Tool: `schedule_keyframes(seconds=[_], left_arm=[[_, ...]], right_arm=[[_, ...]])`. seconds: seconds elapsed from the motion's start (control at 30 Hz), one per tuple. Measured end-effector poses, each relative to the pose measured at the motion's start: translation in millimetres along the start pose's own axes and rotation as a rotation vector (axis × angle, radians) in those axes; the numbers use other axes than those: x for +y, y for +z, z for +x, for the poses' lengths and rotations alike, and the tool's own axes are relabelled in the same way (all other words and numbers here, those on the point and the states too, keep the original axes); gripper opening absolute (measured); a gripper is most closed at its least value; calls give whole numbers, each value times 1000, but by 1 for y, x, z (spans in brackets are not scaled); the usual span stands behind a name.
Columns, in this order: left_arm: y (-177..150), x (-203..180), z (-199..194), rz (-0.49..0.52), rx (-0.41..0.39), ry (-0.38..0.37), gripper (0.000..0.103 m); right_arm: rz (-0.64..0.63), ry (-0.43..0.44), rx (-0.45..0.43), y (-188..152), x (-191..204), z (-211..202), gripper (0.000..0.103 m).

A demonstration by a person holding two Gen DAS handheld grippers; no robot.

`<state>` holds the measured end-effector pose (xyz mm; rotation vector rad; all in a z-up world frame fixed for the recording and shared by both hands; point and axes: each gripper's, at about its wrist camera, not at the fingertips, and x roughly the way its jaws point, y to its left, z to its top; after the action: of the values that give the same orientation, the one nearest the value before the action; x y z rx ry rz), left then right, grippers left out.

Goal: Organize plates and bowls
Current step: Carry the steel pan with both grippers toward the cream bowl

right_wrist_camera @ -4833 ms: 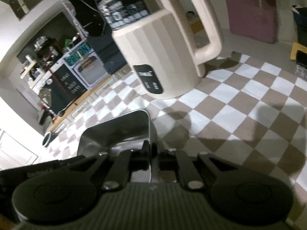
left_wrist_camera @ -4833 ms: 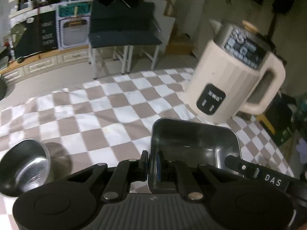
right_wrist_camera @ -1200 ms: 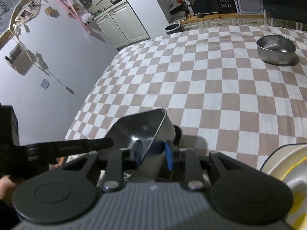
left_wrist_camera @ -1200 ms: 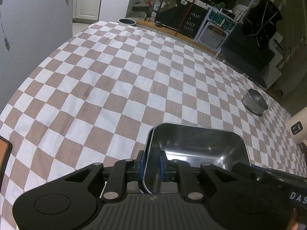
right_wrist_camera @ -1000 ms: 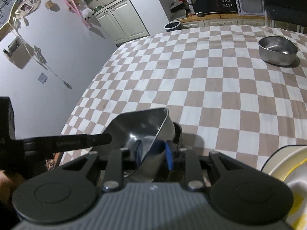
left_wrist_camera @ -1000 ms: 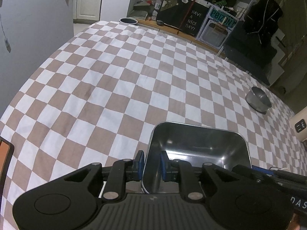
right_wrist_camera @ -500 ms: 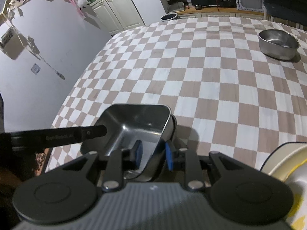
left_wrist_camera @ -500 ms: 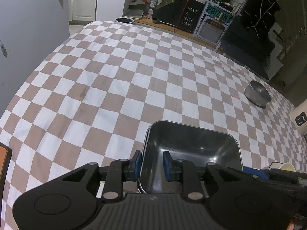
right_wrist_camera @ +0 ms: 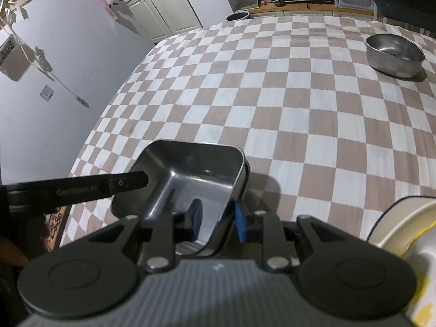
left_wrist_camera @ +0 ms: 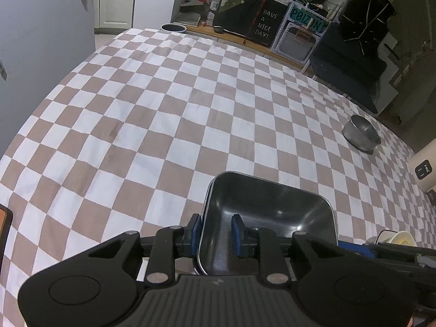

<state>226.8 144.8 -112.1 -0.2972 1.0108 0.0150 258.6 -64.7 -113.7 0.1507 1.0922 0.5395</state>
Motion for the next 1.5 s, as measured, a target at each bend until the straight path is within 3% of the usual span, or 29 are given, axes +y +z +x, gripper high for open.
schedule_keyframes(seconds=[0.67, 1.0, 1.13, 1.2, 1.33, 1.5], left_arm=[[-1, 2, 2, 7, 11, 15, 25], [-2, 5, 8, 24, 56, 69, 27], [-1, 8, 4, 18, 37, 70, 24], [0, 10, -1, 7, 13, 52, 16], [0, 8, -1, 20, 15, 45, 11], [-2, 5, 5, 49, 46, 63, 10]], right_arm=[[23, 21, 23, -2, 0, 1, 33], [24, 13, 31, -4, -3, -1, 34], [19, 13, 28, -4, -3, -1, 34], [18, 16, 25, -4, -3, -1, 33], [2, 16, 27, -4, 0, -2, 19], [-16, 2, 25, -6, 1, -1, 15]])
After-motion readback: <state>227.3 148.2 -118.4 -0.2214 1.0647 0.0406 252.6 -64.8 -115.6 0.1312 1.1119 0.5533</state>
